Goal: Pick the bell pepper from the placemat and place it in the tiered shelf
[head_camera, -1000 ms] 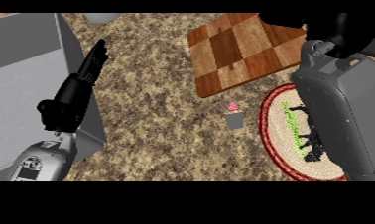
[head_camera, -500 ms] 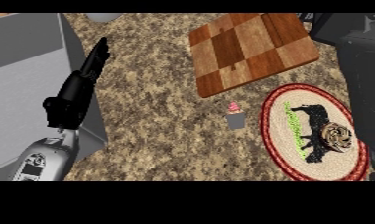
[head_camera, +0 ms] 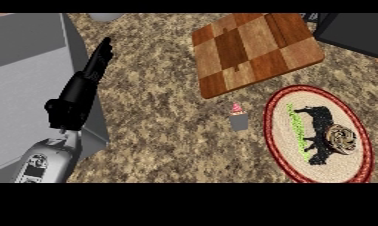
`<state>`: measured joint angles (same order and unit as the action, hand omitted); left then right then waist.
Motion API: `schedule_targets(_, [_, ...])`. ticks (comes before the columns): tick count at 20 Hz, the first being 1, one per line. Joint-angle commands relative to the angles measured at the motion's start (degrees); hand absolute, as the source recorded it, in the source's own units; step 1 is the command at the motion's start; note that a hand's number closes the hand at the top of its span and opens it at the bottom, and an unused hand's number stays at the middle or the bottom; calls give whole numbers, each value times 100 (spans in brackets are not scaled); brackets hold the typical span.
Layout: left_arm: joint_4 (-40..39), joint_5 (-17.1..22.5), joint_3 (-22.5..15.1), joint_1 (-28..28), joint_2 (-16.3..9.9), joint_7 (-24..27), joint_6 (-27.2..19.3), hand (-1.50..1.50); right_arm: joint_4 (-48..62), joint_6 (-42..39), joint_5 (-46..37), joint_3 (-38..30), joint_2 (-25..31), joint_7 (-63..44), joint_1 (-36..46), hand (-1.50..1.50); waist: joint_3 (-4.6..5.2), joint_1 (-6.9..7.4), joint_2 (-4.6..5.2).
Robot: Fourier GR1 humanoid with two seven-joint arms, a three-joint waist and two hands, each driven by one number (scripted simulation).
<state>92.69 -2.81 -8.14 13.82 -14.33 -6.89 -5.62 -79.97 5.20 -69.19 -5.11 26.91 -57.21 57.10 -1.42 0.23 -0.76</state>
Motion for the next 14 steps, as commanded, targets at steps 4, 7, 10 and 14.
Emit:
schedule_targets(4, [-824, 168, -39, -208, 399, 272, 43, 0, 789, 403, -50, -154, 242, 498, 42, 150, 149, 4, 157])
schedule_targets(7, [-541, 108, -69, -612, 311, 459, 87, 0, 1192, 613, -253, -293, 545, 619, -27, 150, 149, 79, 151])
schedule_targets(10, [-761, 108, 77, -129, 270, 199, 120, 0, 1657, 1022, -492, -3, 478, 1035, -39, 150, 148, 93, 199])
schedule_targets(14, [-627, 78, -40, -275, 363, 148, 155, 0, 2222, 1607, -54, -414, 666, 1684, 28, 150, 140, 110, 176])
